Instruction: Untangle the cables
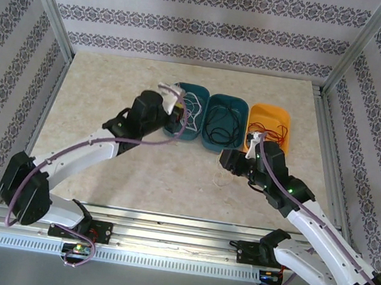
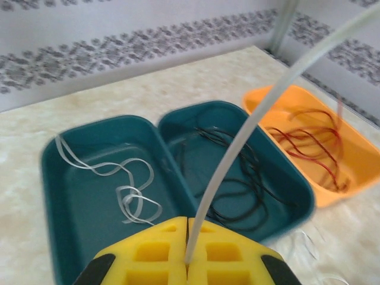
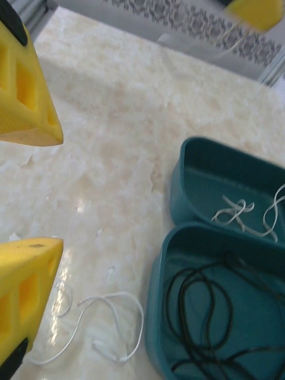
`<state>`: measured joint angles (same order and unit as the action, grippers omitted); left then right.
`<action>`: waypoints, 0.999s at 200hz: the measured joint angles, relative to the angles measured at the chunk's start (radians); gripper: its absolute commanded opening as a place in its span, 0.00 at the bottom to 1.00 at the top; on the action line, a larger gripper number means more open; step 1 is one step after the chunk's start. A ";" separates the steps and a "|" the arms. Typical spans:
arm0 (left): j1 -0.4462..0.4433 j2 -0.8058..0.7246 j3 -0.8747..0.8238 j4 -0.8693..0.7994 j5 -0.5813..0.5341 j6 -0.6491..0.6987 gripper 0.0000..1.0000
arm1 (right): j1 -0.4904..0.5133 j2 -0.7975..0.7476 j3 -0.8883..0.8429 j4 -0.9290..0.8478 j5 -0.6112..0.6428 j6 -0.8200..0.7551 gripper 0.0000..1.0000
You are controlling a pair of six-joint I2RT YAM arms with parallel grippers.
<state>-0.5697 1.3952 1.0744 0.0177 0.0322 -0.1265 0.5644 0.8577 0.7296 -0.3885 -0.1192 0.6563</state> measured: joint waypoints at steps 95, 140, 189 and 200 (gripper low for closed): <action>0.088 0.502 0.498 -0.356 -0.099 -0.031 0.00 | 0.002 0.126 0.005 -0.150 0.137 0.020 0.51; 0.099 0.670 0.647 -0.463 -0.127 -0.035 0.00 | 0.022 0.161 0.032 -0.219 0.204 0.027 0.54; 0.102 0.704 0.667 -0.521 -0.174 -0.054 0.06 | 0.064 0.219 0.065 -0.270 0.267 0.026 0.56; 0.103 0.704 0.667 -0.528 -0.184 -0.061 0.11 | 0.077 0.235 0.075 -0.281 0.281 0.026 0.57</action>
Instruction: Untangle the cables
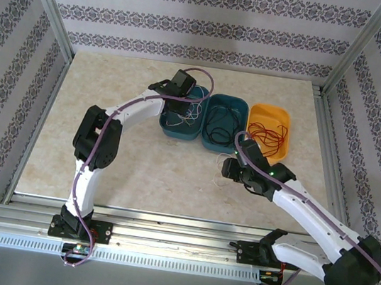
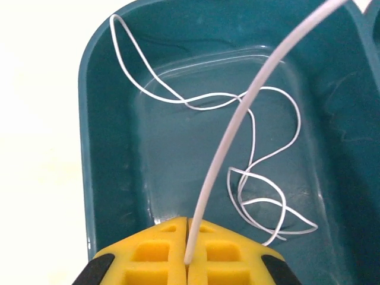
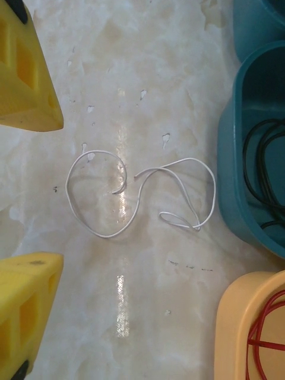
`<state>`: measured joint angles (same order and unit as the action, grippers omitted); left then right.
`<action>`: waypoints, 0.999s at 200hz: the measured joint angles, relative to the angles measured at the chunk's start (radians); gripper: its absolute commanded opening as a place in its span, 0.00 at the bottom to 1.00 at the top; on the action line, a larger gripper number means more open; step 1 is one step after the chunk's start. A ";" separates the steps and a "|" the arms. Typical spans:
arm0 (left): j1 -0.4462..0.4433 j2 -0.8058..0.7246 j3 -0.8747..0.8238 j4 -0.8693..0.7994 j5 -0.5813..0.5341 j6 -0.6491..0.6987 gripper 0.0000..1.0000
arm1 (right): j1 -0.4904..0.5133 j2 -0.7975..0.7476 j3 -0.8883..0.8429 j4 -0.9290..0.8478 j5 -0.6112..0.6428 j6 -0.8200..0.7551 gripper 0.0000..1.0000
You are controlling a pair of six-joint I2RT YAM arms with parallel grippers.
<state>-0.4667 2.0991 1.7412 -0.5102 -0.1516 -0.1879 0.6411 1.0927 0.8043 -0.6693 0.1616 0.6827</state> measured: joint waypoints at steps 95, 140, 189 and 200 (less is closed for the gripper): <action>0.011 -0.005 -0.006 0.000 0.010 -0.023 0.53 | 0.045 0.106 0.038 -0.009 0.051 0.000 0.59; 0.011 -0.124 -0.090 0.017 0.031 -0.030 0.75 | 0.056 0.126 0.051 -0.011 0.067 0.000 0.64; 0.011 -0.359 -0.224 0.097 0.038 -0.033 0.99 | 0.058 0.153 0.054 -0.011 0.086 0.000 0.74; 0.011 -0.408 -0.266 0.124 0.040 -0.034 0.99 | 0.058 0.161 0.057 -0.011 0.088 -0.001 0.77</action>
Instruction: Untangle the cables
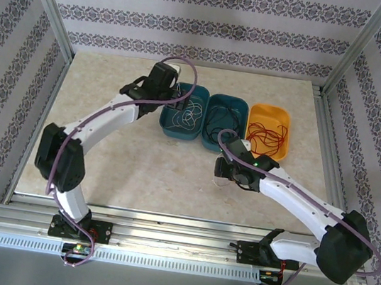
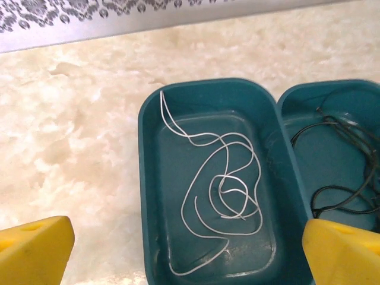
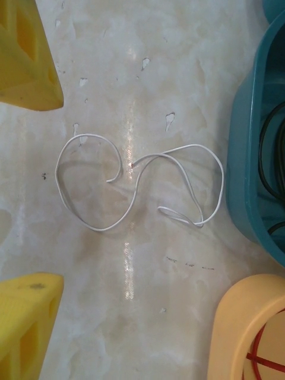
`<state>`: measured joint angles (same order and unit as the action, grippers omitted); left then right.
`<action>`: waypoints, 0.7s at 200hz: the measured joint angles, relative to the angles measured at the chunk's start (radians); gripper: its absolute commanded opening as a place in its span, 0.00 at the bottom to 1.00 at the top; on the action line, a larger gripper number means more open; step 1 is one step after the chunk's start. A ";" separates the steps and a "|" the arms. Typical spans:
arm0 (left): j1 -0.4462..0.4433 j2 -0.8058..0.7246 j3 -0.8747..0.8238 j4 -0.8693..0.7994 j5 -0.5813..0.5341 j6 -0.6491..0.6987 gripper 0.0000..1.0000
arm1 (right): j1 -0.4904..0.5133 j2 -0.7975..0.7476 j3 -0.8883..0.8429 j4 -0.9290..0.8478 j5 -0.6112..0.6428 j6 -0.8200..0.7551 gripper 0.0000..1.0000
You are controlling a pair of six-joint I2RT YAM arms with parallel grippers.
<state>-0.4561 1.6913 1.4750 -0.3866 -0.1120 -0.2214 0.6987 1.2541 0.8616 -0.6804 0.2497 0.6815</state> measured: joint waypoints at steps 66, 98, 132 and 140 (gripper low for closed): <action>0.000 -0.272 -0.339 0.185 -0.002 -0.020 0.99 | 0.019 0.045 0.028 0.000 0.028 -0.003 0.98; 0.000 -0.428 -0.527 0.314 -0.006 -0.031 0.99 | 0.019 0.062 0.033 0.001 0.042 0.001 0.98; 0.000 -0.558 -0.671 0.393 -0.045 -0.040 0.99 | 0.016 0.095 0.035 0.007 0.042 0.004 0.98; 0.000 -0.587 -0.701 0.401 -0.057 -0.046 0.99 | 0.014 0.111 0.040 0.008 0.041 0.004 0.98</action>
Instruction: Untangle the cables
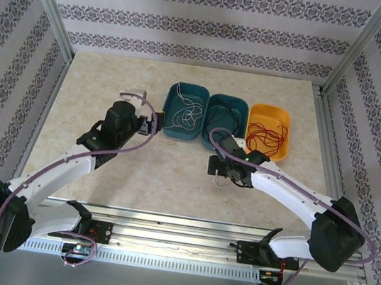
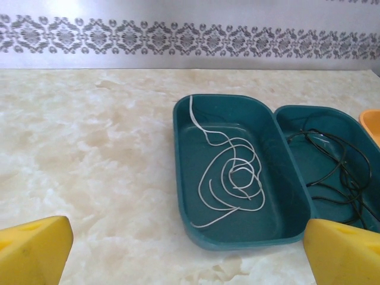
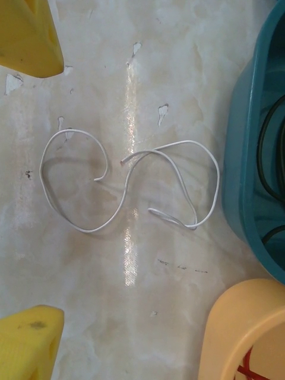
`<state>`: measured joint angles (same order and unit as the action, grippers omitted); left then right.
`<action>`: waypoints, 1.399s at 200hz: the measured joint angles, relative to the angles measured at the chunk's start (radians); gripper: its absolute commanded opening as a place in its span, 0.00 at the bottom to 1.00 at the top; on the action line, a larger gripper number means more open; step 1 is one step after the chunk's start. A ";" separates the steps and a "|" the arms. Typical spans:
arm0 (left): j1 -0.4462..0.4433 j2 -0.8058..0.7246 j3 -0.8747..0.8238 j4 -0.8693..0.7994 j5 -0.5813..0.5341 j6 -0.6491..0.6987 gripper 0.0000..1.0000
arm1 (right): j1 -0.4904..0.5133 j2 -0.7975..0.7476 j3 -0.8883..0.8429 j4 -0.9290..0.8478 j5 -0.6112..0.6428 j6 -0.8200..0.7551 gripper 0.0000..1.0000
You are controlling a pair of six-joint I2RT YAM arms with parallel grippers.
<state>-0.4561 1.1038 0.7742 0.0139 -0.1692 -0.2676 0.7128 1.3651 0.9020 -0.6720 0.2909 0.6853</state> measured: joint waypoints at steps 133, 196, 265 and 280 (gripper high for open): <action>0.000 -0.199 -0.259 0.048 -0.169 -0.101 0.99 | -0.029 0.260 0.037 0.090 -0.042 -0.020 0.89; 0.000 -0.148 -0.259 0.058 -0.169 -0.104 0.99 | -0.057 0.294 0.034 0.139 -0.090 -0.035 0.82; 0.000 -0.148 -0.258 0.071 -0.170 -0.105 0.99 | -0.070 0.306 0.010 0.154 -0.111 -0.037 0.79; 0.000 -0.148 -0.258 0.071 -0.170 -0.105 0.99 | -0.072 0.306 0.007 0.159 -0.117 -0.036 0.76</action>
<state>-0.4561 0.9558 0.5163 0.0845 -0.3389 -0.3721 0.6403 1.6714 0.9092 -0.5133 0.1738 0.6491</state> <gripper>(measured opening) 0.993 0.784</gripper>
